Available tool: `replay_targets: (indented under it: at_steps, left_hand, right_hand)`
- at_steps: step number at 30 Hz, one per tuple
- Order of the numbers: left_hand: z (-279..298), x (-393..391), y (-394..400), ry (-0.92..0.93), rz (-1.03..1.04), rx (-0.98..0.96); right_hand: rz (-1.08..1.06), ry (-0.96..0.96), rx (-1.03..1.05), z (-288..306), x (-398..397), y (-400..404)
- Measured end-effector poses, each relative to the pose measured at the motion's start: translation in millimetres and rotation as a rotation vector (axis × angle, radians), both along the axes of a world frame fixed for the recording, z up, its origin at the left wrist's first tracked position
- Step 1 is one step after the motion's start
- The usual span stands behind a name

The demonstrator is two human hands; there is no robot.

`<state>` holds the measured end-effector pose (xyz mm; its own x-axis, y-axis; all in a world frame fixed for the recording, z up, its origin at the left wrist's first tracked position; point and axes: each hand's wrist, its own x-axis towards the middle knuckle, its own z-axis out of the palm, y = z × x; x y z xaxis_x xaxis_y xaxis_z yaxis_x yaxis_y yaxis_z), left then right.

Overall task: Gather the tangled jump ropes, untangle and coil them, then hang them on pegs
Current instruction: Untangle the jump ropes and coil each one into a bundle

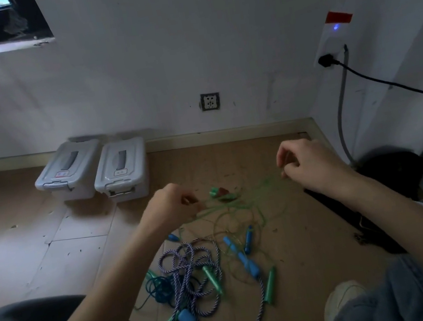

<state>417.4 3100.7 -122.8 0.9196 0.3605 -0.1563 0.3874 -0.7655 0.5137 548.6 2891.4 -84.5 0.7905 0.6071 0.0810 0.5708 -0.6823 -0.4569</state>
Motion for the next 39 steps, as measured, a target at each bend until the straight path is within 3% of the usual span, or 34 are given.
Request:
replay_targets:
  at_steps: [2,3,6,8,10,13,15,18,21,23,26,28,31,34,37,39]
  left_hand:
    - [-3,-1,7,-0.082,0.162,-0.037]
    - [-2,-1,10,-0.133,0.277,-0.225]
    - [16,-1,19,-0.214,0.517,-1.066]
    - [26,-1,21,-0.207,0.479,-1.382]
    - [31,-1,17,-0.210,0.378,-1.493]
    - [36,1,6,-0.200,0.248,-1.505]
    - [40,3,0,-0.184,0.185,-1.526]
    - [45,5,-9,-0.153,0.110,-1.552]
    - [46,4,-15,-0.124,0.073,-1.537]
    - [45,2,-11,-0.115,0.113,-1.461]
    - [38,0,-1,-0.117,0.212,-1.138]
    - [33,-1,6,-0.099,0.240,-1.048]
    - [28,-1,6,0.034,0.120,-0.899]
    - [25,-1,5,0.147,0.104,-0.918]
    - [23,-3,12,0.057,0.292,-0.960]
    - [19,-4,14,-0.026,0.382,-0.855]
  right_hand:
    - [-0.017,-0.094,-0.041,-1,2,-3]
    - [-0.027,-0.112,-0.064,-2,2,-4]
    - [-0.039,-0.112,-0.125,-8,3,-4]
    - [0.009,-0.058,-0.171,-11,1,-2]
    - [0.124,0.048,-0.258,-16,-2,0]
    - [0.282,0.063,-0.341,-21,-8,1]
    - [0.356,0.039,-0.107,-18,-16,7]
    - [0.454,0.489,0.201,-11,-34,20]
    - [0.510,0.634,0.240,-17,-44,27]
    - [0.455,0.617,0.369,-17,-40,27]
    - [0.180,0.614,0.541,-12,-22,18]
    - [0.049,0.677,0.649,-6,-10,12]
    - [0.028,0.744,0.751,-2,-6,9]
    - [0.034,0.746,0.758,-2,-9,8]
    - [0.051,0.742,0.810,2,-9,8]
    - [0.062,0.747,0.867,5,-7,8]
